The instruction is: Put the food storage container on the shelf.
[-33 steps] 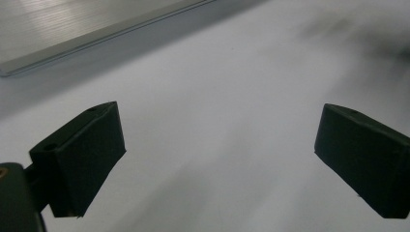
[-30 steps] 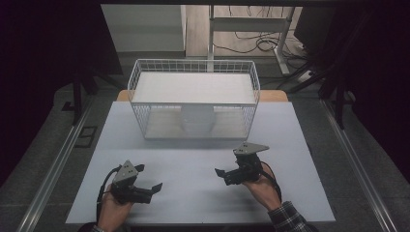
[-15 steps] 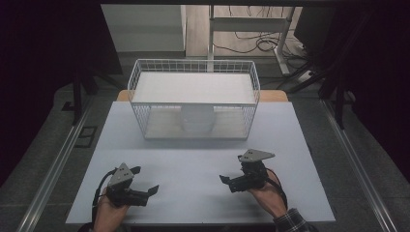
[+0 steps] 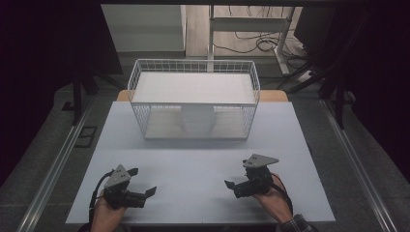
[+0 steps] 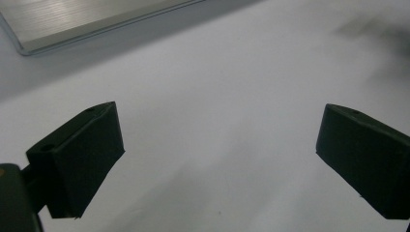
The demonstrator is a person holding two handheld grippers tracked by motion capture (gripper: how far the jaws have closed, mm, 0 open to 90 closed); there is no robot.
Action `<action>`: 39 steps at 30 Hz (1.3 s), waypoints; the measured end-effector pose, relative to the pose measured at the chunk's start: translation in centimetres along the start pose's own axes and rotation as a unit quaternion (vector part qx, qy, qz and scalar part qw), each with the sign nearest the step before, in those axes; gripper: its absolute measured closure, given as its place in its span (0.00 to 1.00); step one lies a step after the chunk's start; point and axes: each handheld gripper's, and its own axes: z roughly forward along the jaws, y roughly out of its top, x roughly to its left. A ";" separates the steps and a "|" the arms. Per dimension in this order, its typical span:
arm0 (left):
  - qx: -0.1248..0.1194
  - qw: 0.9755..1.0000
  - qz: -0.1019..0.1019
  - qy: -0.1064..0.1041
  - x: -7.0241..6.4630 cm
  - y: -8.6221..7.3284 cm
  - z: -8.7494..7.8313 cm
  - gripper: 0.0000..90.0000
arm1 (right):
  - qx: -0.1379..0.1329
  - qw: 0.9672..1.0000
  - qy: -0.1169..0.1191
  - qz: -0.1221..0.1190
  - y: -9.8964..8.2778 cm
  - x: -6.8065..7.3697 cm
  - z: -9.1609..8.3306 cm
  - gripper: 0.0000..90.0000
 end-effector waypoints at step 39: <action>-0.009 0.999 -0.024 0.036 1.0 -1.4 -3.0 0.03 | -0.023 0.997 -0.060 0.038 -3.5 -1.5 -4.9 0.00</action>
